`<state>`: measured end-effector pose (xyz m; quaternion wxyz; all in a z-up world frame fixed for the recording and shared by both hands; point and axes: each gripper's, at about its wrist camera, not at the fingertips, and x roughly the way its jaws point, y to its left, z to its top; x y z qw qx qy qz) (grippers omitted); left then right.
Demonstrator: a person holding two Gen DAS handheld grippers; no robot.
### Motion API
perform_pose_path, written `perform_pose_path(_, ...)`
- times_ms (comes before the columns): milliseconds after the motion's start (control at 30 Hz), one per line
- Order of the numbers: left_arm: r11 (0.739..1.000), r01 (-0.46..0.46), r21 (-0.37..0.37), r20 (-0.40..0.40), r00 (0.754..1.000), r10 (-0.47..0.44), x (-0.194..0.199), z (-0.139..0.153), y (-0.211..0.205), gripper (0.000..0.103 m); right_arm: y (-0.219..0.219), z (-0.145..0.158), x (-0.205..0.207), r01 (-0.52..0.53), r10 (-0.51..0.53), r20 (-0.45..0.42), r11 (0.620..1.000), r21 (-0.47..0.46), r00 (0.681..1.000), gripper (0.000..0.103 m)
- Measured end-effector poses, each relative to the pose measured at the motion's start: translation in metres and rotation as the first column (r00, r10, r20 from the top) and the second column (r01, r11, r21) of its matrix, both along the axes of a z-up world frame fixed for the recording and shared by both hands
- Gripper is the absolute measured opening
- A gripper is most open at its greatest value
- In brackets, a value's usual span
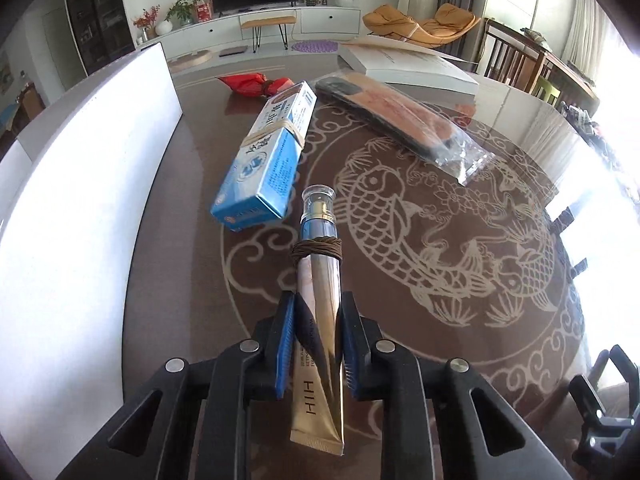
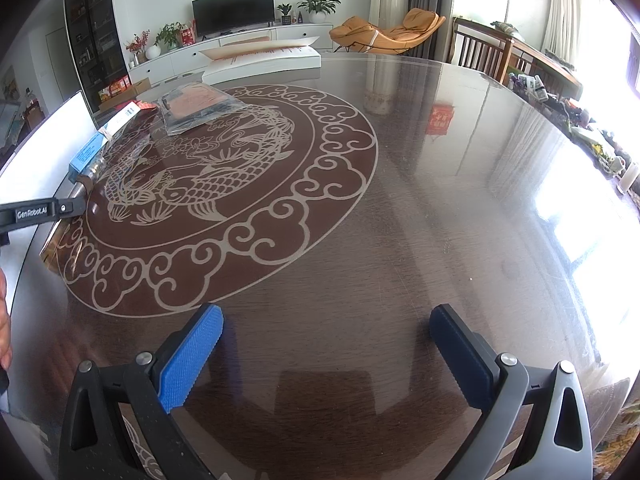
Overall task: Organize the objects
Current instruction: 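Lift and hold the gold tube with the left tool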
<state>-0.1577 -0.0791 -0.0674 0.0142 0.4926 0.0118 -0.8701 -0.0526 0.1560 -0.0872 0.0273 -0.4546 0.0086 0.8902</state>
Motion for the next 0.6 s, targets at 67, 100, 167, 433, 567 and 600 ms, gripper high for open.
perform_pose_path(67,1.0,-0.002,0.01,-0.006,1.0,0.002,0.027,0.0,0.015,0.021,0.0,0.0,0.0,0.0,0.0,0.0,1.0,0.0,1.0,0.103)
perform_pose_path(100,1.0,-0.006,0.021,-0.01,1.0,0.007,0.04,0.0,0.021,0.021,0.0,0.0,0.0,0.0,0.0,0.0,1.0,0.0,1.0,0.103)
perform_pose_path(167,0.999,-0.019,0.034,-0.026,0.999,0.02,0.058,0.0,0.029,0.023,0.0,0.0,0.0,0.0,0.0,0.0,1.0,0.0,1.0,0.103)
perform_pose_path(433,1.0,0.015,-0.017,-0.048,0.999,-0.016,0.057,-0.011,0.034,0.101,0.0,0.0,0.0,-0.001,0.001,0.0,1.0,0.0,1.0,0.103)
perform_pose_path(567,1.0,0.0,-0.018,-0.059,0.998,-0.001,0.055,-0.013,0.031,0.103,0.0,0.0,0.0,-0.001,0.001,0.0,1.0,0.0,1.0,0.103)
perform_pose_path(600,1.0,0.001,-0.018,-0.061,0.998,-0.002,0.055,-0.013,0.031,0.103,0.0,0.0,0.0,-0.001,0.001,0.0,1.0,0.0,1.0,0.103)
